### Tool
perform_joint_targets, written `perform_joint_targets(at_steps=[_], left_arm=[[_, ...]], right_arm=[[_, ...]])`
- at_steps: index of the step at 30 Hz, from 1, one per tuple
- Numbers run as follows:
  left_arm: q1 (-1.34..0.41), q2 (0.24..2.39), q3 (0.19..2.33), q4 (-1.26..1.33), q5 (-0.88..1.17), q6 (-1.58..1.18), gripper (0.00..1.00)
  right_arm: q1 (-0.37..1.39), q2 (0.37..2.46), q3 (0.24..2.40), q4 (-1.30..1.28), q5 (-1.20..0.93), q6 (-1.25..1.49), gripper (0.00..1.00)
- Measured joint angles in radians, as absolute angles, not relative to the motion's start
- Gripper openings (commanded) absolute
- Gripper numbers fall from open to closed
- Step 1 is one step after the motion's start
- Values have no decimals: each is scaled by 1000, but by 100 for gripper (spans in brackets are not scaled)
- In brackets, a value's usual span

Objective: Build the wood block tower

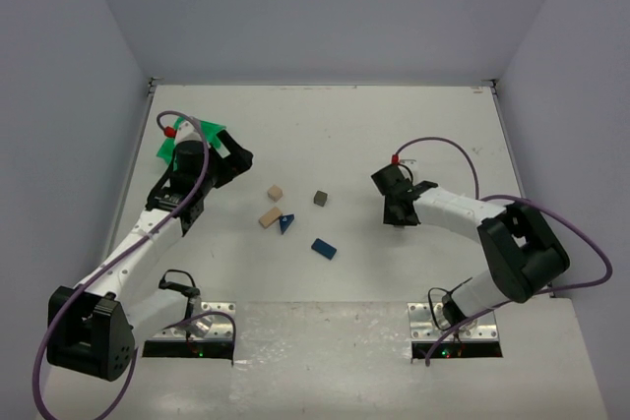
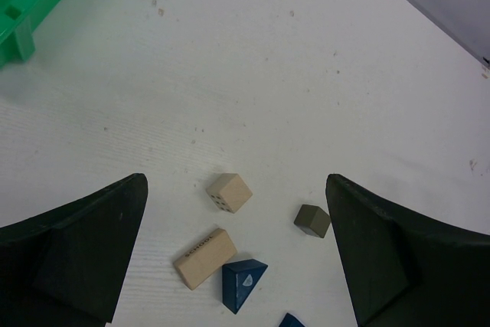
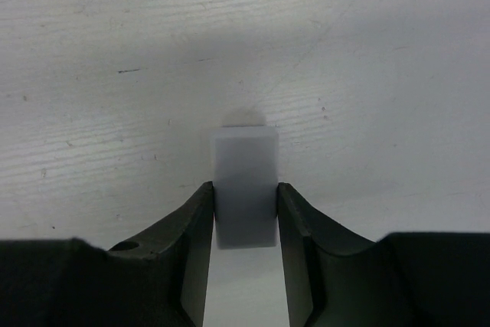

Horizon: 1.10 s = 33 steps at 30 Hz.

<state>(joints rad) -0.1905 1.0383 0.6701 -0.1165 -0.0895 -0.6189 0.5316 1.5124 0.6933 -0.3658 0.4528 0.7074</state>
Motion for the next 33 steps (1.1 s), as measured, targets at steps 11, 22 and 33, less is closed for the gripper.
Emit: perform_joint_targets(at_steps=[11,22,33], left_arm=[[-191,999,669,-118,-90,-619,100],[-191,987,665,-120,-92,-625,100],[-191,952,646,-116,-97,-625,100]], right_arm=[[532,1336,694,-374,439,637,97],[600,1061,688,-340,269,448,99],[965,1337,709,-236,156,291,97]])
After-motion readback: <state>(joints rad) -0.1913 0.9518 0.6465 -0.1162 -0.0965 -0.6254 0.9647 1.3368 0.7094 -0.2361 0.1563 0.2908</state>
